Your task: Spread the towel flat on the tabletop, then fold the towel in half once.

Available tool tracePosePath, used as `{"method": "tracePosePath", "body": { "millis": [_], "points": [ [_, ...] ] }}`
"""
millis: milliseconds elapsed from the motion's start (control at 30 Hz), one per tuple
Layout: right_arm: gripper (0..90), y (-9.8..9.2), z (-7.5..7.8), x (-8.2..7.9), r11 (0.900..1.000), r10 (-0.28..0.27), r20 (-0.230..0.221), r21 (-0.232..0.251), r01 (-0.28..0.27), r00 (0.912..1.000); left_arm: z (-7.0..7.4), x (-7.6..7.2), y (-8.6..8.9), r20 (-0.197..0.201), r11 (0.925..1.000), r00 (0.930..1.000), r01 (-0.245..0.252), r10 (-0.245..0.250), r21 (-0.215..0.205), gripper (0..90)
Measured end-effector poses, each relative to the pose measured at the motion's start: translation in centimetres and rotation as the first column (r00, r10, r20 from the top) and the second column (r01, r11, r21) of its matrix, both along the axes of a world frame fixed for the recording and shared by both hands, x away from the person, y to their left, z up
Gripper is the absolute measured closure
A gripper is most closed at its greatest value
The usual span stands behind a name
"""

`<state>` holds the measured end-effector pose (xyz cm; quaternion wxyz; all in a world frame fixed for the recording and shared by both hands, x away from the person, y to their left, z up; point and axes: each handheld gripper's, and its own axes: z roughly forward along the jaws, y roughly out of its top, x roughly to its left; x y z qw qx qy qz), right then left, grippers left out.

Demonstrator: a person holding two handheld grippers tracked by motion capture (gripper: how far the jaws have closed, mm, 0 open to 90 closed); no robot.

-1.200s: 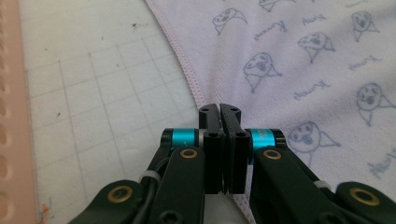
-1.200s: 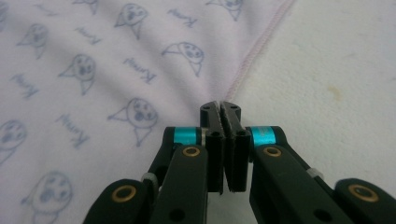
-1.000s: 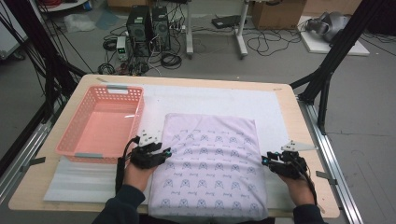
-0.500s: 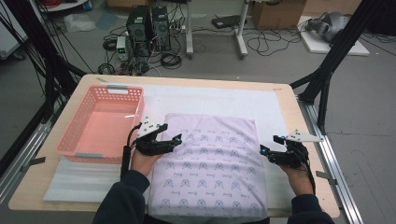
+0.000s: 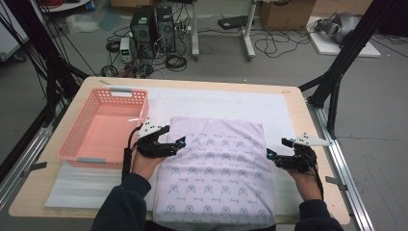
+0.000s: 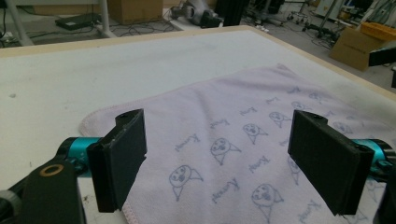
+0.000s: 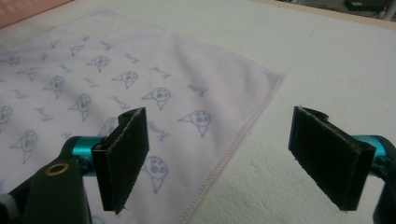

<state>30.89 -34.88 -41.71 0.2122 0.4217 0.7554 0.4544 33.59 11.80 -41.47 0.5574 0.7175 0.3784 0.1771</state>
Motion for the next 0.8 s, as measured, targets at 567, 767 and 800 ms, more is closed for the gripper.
{"method": "tracePosePath", "body": {
  "millis": [567,767,800],
  "points": [
    [17.9,1.3,-0.1,3.8,0.999,0.013,-0.12,-0.046,-0.019,0.9927,-0.2,3.9,-0.1,-0.128,0.9931,0.986,-0.099,0.107,0.063,22.6],
    [18.4,2.6,-0.9,7.8,0.998,-0.019,-0.213,-0.07,0.004,0.9768,-1.1,6.6,-0.6,-0.18,0.9802,0.9702,-0.138,0.163,0.142,25.0],
    [18.5,2.7,-1.0,8.2,0.998,-0.025,-0.224,-0.069,0.01,0.9743,-1.4,6.9,-0.7,-0.189,0.9785,0.9663,-0.148,0.174,0.144,25.5]
  ]
}}
